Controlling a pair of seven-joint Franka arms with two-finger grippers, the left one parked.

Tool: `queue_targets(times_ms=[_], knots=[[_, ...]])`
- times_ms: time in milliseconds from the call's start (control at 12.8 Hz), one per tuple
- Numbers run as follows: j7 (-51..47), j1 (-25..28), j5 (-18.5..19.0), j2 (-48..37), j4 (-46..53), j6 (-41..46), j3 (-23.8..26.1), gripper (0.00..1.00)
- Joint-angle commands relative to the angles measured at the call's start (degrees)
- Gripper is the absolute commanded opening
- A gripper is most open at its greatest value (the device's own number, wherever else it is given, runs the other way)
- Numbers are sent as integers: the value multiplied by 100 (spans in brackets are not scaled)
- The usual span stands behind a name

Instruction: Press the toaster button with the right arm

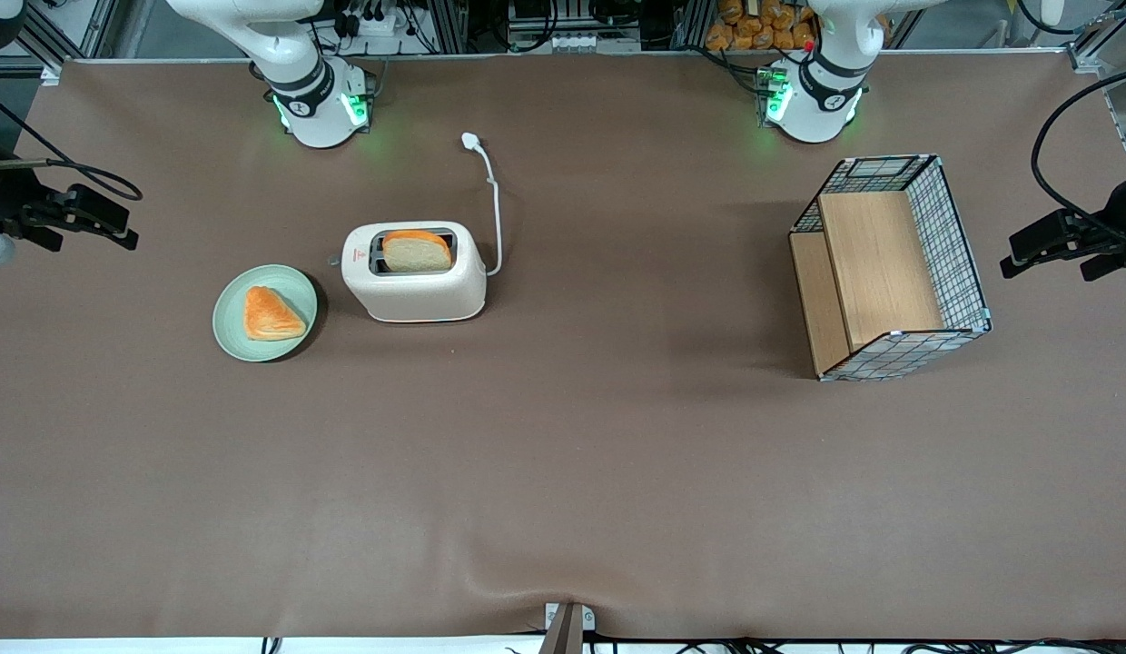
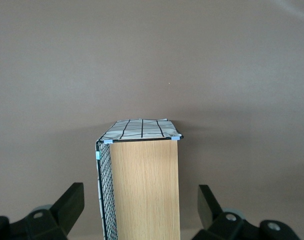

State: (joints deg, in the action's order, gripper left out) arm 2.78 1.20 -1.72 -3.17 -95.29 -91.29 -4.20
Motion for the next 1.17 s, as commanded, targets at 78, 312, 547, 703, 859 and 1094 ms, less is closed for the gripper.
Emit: queue_targets(times_ms=[78,312,547,703,859,1094], knots=[[-58,38,303,168,555,427,33,100],[-58,82,312,264,564,367,33,100],[-129,30,242,273,608,375,24,100],[-137,21,216,273,617,437,24,100],[-286,47,216,273,617,498,24,100],[-305,47,207,273,626,534,24,100]])
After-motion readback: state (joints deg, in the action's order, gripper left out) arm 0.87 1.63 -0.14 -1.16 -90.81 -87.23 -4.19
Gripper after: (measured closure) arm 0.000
